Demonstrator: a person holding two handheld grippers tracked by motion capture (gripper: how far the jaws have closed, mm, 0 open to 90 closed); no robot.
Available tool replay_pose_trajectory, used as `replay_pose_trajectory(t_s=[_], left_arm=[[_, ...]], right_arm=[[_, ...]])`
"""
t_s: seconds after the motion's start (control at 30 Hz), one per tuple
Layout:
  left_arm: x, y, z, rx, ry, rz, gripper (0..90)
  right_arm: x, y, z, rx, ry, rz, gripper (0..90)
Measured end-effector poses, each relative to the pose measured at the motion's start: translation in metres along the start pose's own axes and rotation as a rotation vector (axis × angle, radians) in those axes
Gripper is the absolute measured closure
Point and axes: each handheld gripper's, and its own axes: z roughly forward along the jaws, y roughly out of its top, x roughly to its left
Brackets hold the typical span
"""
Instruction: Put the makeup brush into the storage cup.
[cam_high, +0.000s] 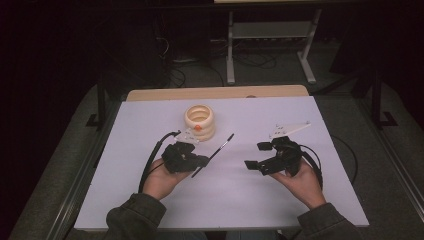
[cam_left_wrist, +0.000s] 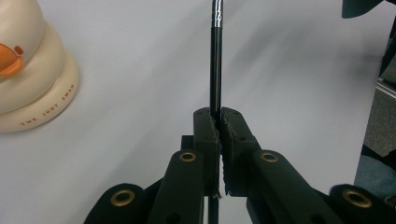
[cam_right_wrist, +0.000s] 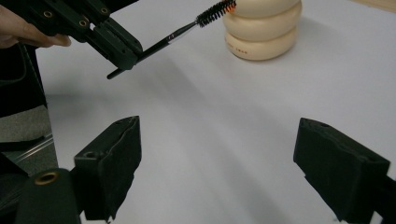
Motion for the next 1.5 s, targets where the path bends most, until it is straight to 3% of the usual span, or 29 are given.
replay_pose_trajectory(t_s=[0.03,0.77,1.13,1.23,1.5], left_arm=[[-0.001,-0.001,0.000,-0.016,-0.003,-0.014,85.7],[-0.008,-0.024,-0.015,-0.112,-0.006,0.037,85.7],[-0.010,-0.030,-0.015,-0.150,-0.002,0.044,85.7],[-0.011,-0.030,-0.015,-0.166,-0.006,0.045,85.7],[-0.014,-0.030,-0.013,-0.170,-0.006,0.071,85.7]], right_arm=[[0.001,0.003,0.002,0.002,0.007,-0.002,14.3],[0.016,0.027,0.031,0.015,0.116,-0.021,15.6],[0.023,0.036,0.045,0.007,0.182,-0.030,25.1],[0.024,0.039,0.051,0.012,0.227,-0.018,32.4],[0.024,0.042,0.059,0.016,0.289,-0.018,47.9]])
